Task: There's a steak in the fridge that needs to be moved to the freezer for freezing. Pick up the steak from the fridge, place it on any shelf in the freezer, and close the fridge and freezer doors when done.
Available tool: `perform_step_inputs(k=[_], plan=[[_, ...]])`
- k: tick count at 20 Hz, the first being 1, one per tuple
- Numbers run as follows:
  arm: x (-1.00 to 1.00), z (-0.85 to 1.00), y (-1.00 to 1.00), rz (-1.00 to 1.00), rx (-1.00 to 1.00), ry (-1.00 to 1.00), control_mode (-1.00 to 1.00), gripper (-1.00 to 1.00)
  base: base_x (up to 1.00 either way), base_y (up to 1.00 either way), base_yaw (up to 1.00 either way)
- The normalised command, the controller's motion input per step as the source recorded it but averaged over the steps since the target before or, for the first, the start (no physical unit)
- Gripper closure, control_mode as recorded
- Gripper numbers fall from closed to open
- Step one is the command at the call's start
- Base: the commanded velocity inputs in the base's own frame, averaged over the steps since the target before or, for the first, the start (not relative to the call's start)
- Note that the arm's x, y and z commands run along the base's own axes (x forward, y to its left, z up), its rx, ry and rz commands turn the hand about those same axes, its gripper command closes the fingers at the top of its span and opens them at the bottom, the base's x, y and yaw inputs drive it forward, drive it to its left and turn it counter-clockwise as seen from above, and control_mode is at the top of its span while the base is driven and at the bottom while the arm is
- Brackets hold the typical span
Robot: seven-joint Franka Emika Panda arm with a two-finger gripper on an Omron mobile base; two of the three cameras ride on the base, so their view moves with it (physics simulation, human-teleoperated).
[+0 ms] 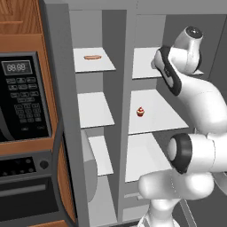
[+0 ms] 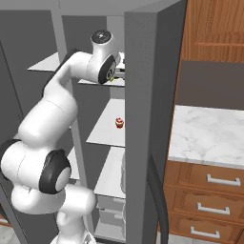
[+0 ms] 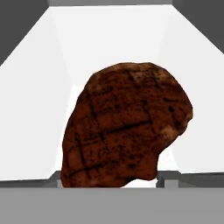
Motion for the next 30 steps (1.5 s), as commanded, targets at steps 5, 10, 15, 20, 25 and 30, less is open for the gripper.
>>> perform_step_inputs(k=[5, 10, 15, 20, 25, 30], plan=[[-1.00, 0.35, 0.21, 0.11, 0.00, 0.01, -1.00, 1.00, 0.00, 0.00, 0.00], [-1.00, 0.38, 0.34, 0.10, 0.00, 0.05, -1.00, 1.00, 0.00, 0.00, 0.00], [-1.00, 0.17, 0.44, 0.09, 0.00, 0.00, -1.00, 1.00, 0.00, 0.00, 0.00], [-1.00, 0.09, 0.73, 0.13, 0.00, -0.18, -1.00, 1.00, 0.00, 0.00, 0.00], [-0.92, 0.17, 0.86, 0.14, 0.00, -0.12, -1.00, 1.00, 0.00, 0.00, 0.00], [-0.39, 0.26, 0.65, 0.21, 0.00, -0.06, -1.00, 1.00, 0.00, 0.00, 0.00]])
